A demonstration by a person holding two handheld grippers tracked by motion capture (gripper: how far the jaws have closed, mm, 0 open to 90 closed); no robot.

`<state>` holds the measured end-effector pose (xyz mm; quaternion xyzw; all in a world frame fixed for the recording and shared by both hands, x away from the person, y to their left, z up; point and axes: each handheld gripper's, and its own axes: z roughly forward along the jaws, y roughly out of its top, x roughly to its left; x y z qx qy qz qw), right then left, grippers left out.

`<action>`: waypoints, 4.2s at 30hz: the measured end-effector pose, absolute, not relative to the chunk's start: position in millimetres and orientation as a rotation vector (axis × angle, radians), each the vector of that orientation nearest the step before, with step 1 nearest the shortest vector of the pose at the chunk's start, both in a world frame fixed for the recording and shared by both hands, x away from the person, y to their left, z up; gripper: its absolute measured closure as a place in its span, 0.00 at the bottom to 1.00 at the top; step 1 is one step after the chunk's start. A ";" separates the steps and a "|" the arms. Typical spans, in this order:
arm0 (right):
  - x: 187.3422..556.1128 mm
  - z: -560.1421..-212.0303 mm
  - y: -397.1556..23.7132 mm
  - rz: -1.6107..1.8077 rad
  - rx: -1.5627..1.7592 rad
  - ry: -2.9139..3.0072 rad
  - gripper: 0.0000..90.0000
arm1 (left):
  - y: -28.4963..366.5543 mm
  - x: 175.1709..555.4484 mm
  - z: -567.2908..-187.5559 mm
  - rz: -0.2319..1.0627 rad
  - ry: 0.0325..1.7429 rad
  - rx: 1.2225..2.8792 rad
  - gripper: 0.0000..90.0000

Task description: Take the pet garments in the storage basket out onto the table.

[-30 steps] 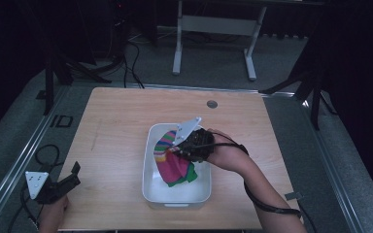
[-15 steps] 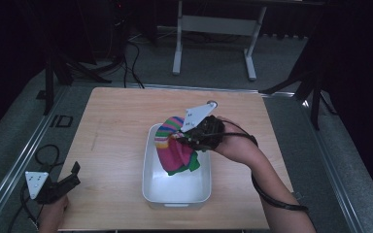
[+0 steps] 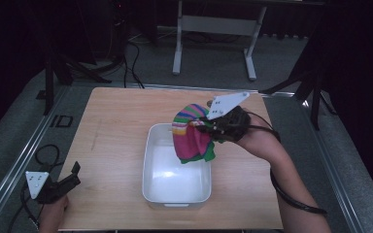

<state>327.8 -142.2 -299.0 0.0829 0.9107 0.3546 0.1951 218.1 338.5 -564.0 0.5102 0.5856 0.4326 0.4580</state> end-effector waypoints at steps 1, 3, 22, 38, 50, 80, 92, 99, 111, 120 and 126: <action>328.2 -297.6 -146.3 0.998 0.242 2.550 0.83 | 338.6 218.0 -563.9 1.066 1.442 1.260 0.01; 328.2 -296.6 -150.3 0.991 0.251 2.547 0.83 | 338.5 218.1 -564.0 1.066 1.442 1.261 0.01; 334.5 -304.9 -241.1 0.951 0.494 2.462 0.83 | 338.2 218.1 -564.1 1.066 1.438 1.261 0.01; 346.4 -350.9 -274.2 0.936 0.625 2.459 0.82 | 337.6 217.9 -564.1 1.067 1.435 1.269 0.01; 366.6 -418.1 -276.5 0.902 0.728 2.531 0.82 | 337.9 217.7 -564.0 1.066 1.432 1.277 0.01; 396.4 -531.3 -254.1 0.872 0.936 2.552 0.78 | 337.5 218.1 -564.0 1.065 1.435 1.280 0.01; 384.3 -504.6 -264.7 0.936 0.946 2.483 0.44 | 337.6 217.9 -564.0 1.066 1.437 1.278 0.01; 371.6 -491.2 -288.9 1.049 1.051 2.430 0.16 | 337.6 217.7 -563.9 1.067 1.436 1.278 0.01; 344.4 -508.5 -347.1 1.125 1.199 2.172 0.14 | 337.2 217.7 -564.0 1.068 1.434 1.277 0.01; 325.9 -526.1 -372.2 1.111 1.270 2.026 0.15 | 337.6 217.6 -563.9 1.068 1.434 1.278 0.01; 314.2 -536.1 -382.0 1.095 1.287 1.983 0.15 | 337.7 217.5 -563.9 1.068 1.435 1.277 0.01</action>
